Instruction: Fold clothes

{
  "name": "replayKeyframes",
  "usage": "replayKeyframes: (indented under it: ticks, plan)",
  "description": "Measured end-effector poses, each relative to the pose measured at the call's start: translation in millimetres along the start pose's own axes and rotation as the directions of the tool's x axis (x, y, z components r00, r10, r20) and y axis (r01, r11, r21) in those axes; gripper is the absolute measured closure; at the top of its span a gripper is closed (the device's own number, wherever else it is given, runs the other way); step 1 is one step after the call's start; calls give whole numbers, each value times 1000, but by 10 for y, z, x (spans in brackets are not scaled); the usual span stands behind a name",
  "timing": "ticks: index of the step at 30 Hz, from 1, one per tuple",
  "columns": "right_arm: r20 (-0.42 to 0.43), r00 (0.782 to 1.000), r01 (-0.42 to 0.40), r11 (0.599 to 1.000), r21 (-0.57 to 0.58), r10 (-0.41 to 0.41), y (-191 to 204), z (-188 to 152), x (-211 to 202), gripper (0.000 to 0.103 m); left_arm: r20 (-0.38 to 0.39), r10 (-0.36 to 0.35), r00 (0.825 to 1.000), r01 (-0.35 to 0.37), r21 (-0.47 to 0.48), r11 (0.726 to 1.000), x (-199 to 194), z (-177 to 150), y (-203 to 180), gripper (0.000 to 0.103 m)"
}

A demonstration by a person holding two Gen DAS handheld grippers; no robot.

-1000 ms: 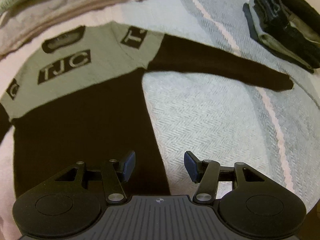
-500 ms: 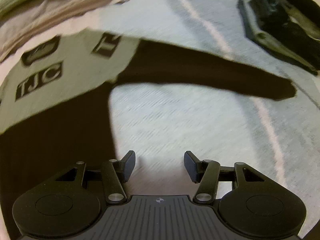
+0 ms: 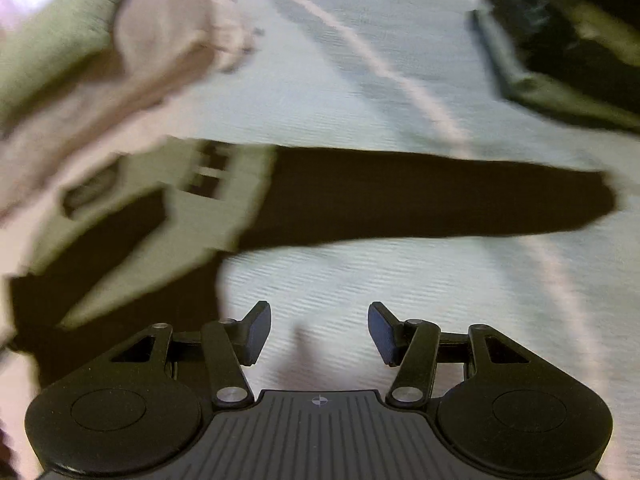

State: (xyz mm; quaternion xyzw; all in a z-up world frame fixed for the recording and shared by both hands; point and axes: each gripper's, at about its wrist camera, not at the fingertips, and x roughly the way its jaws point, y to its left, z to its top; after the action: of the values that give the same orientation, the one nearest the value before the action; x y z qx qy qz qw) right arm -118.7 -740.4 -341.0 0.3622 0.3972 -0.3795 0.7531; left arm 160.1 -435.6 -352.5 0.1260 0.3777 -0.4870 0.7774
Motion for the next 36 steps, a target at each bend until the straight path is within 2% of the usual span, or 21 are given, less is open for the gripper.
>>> replayKeyframes:
  ticks: [3,7,10,12,13,14,15,18,20,21,22,23,24,25,26,27,28,30,33,35,36]
  plan:
    - [34,973,-230,969,86,228,117,66,230,52,-22,113,993,-112,26,993,-84,-86,295,64]
    - [97,896,-443,881,167,433,432,248,728,53,-27,177,984,-177,-7,984,-54,-16,754,63]
    - [94,869,-494,841,222,486,642,301,1174,56,-12,187,982,-187,-8,982,-50,19,846,60]
    - [53,891,-450,857,252,452,780,334,1465,61,-14,186,983,-186,-2,983,-9,6,877,60]
    - [37,892,-444,857,262,451,842,342,1597,70,-16,186,982,-186,4,983,16,-3,884,60]
    - [37,890,-446,854,268,454,879,344,1669,91,-17,186,982,-186,15,982,9,-20,875,60]
    - [44,882,-462,842,278,470,921,353,1708,99,-17,190,982,-189,31,981,28,-29,872,60]
    - [171,825,-565,799,205,539,1053,398,1430,101,-15,186,982,-185,58,981,25,-59,878,59]
    - [295,762,-622,778,86,576,1091,406,1000,101,-12,182,983,-180,87,980,55,-65,857,59]
    - [344,746,-622,781,55,570,1067,388,831,101,-13,177,984,-174,108,979,82,-71,838,59]
    - [384,748,-598,801,36,541,1008,369,693,101,-14,174,985,-171,143,975,113,-75,793,59]
    - [399,773,-553,833,39,494,944,350,649,101,-13,174,985,-169,176,970,149,-78,744,59]
    - [385,816,-488,871,59,431,861,335,695,101,-11,171,985,-165,208,964,188,-80,689,59]
    - [333,874,-406,908,102,353,760,325,841,101,-11,168,986,-161,232,959,233,-80,644,60]
    - [268,915,-349,925,149,302,667,317,1012,101,-8,164,986,-157,253,955,283,-72,594,60]
    - [212,941,-307,932,192,266,580,298,1178,101,-2,161,987,-154,268,951,325,-68,562,60]
    - [177,953,-283,933,221,247,509,269,1300,101,6,160,987,-155,286,946,370,-55,524,61]
    - [185,950,-287,934,210,251,490,234,1335,101,14,173,985,-168,323,931,436,-33,466,64]
    - [211,934,-325,931,167,288,547,225,1249,101,21,183,983,-177,389,904,510,-42,406,78]
    - [207,927,-347,926,152,313,562,216,1214,100,34,180,983,-177,442,879,523,-89,358,92]
    - [203,927,-348,926,144,316,580,206,1196,100,54,183,982,-187,456,870,500,-113,343,93]
